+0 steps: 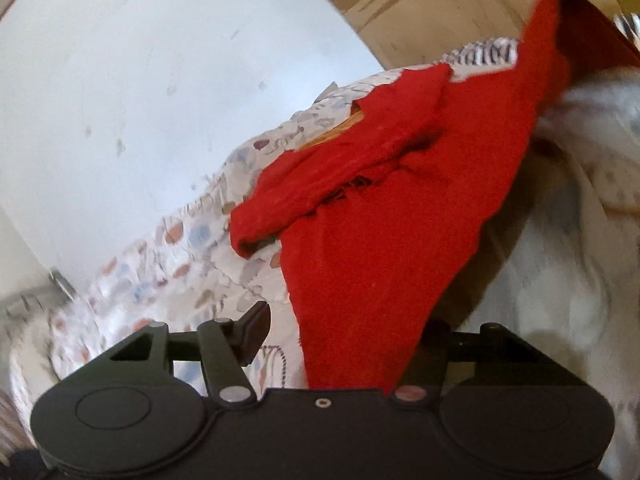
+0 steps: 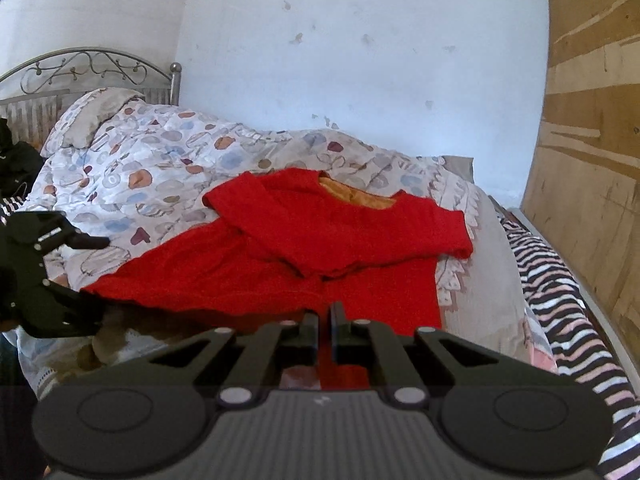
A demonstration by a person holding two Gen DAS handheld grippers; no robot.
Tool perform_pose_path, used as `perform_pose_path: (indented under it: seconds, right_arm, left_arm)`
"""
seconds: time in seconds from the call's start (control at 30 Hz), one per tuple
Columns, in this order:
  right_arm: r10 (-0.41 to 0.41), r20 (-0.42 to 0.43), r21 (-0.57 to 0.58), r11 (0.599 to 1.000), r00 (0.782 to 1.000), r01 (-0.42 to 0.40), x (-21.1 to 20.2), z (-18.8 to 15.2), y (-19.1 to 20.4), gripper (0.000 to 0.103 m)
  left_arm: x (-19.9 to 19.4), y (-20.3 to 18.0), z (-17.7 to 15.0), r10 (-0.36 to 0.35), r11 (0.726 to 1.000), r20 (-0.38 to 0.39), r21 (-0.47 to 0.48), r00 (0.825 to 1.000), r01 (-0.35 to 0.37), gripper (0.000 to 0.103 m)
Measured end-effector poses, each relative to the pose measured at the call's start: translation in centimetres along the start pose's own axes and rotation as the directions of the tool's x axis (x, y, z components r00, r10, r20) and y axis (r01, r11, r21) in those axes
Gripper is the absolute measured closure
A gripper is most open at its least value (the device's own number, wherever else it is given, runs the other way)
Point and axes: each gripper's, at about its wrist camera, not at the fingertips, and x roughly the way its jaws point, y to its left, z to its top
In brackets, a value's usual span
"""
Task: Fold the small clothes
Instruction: 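Grasp the sweater hem with the right tool while the left tool grasps the hem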
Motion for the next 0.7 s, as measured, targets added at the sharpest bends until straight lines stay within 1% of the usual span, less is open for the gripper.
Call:
perform_pose_path:
  seconds: [0.03, 0.07, 0.1, 0.13, 0.17, 0.2, 0.27, 0.3, 0.37, 0.43, 0.5, 0.57, 0.6, 0.67, 0.7]
  right_arm:
    - [-0.001, -0.003, 0.000, 1.000, 1.000, 0.001, 0.1, 0.0, 0.0, 0.097]
    - [-0.002, -0.006, -0.002, 1.000, 1.000, 0.002, 0.1, -0.1, 0.1, 0.097]
    - [-0.004, -0.009, -0.005, 1.000, 1.000, 0.004, 0.1, -0.1, 0.2, 0.097]
    - [-0.004, -0.011, -0.009, 1.000, 1.000, 0.004, 0.2, -0.2, 0.2, 0.097]
    - [-0.006, -0.014, -0.013, 1.000, 1.000, 0.006, 0.2, -0.2, 0.3, 0.097]
    - [-0.008, -0.016, -0.019, 1.000, 1.000, 0.008, 0.2, -0.3, 0.4, 0.097]
    - [-0.015, -0.026, -0.051, 0.999, 1.000, 0.013, 0.3, -0.4, 0.7, 0.097]
    - [-0.017, -0.031, -0.069, 0.998, 0.999, 0.015, 0.3, -0.6, 0.8, 0.096]
    - [-0.020, -0.055, -0.107, 0.994, 0.998, 0.014, 0.4, -1.0, 1.3, 0.096]
    - [-0.027, -0.097, -0.152, 0.988, 0.995, 0.012, 0.8, -1.7, 1.8, 0.092]
    - [-0.040, -0.146, -0.201, 0.979, 0.989, 0.010, 1.2, -2.8, 2.3, 0.081]
    - [-0.039, -0.201, -0.220, 0.975, 0.979, -0.007, 1.6, -3.7, 2.6, 0.077]
    - [-0.041, -0.218, -0.225, 0.974, 0.975, -0.009, 1.7, -4.1, 2.7, 0.071]
    - [-0.069, -0.218, -0.258, 0.966, 0.973, 0.011, 1.5, -5.0, 2.9, 0.063]
    - [-0.082, -0.214, -0.272, 0.962, 0.973, 0.022, 1.4, -5.2, 3.0, 0.056]
  left_arm:
    - [-0.3, -0.4, -0.2, 0.011, 1.000, 0.003, 0.026, 1.000, -0.011, 0.041]
    - [-0.4, -0.7, -0.4, 0.017, 0.999, 0.005, 0.043, 1.000, -0.017, 0.046]
    - [-0.5, -0.9, -0.6, 0.017, 0.999, 0.006, 0.048, 1.000, -0.017, 0.056]
    - [-0.6, -1.0, -0.7, 0.010, 0.999, 0.003, 0.041, 1.000, -0.010, 0.063]
    - [-0.7, -0.9, -0.7, 0.001, 1.000, -0.005, 0.024, 1.000, -0.001, 0.075]
    - [-0.6, -0.7, -0.8, -0.006, 1.000, -0.014, 0.005, 1.000, 0.006, 0.085]
    - [-0.5, -0.2, -0.8, -0.008, 0.999, -0.026, -0.038, 1.000, 0.007, 0.089]
    - [-0.6, 0.1, -0.8, -0.006, 0.999, -0.022, -0.051, 1.000, 0.005, 0.094]
    - [-0.8, 0.7, -0.6, 0.003, 0.997, -0.005, -0.079, 1.000, -0.004, 0.095]
    - [-0.9, 1.6, -0.2, 0.005, 0.994, 0.009, -0.108, 1.000, -0.004, 0.095]
    - [-0.8, 2.4, 0.5, 0.002, 0.991, 0.019, -0.135, 1.000, 0.001, 0.095]
    - [-0.9, 3.0, 1.1, 0.004, 0.988, 0.032, -0.152, 0.999, 0.001, 0.095]
    - [-0.9, 3.3, 1.4, 0.006, 0.987, 0.039, -0.158, 0.999, 0.000, 0.095]
    - [-1.1, 3.8, 2.0, 0.010, 0.985, 0.054, -0.173, 0.999, 0.000, 0.096]
    - [-1.2, 4.0, 2.3, 0.011, 0.984, 0.058, -0.181, 0.998, -0.001, 0.096]
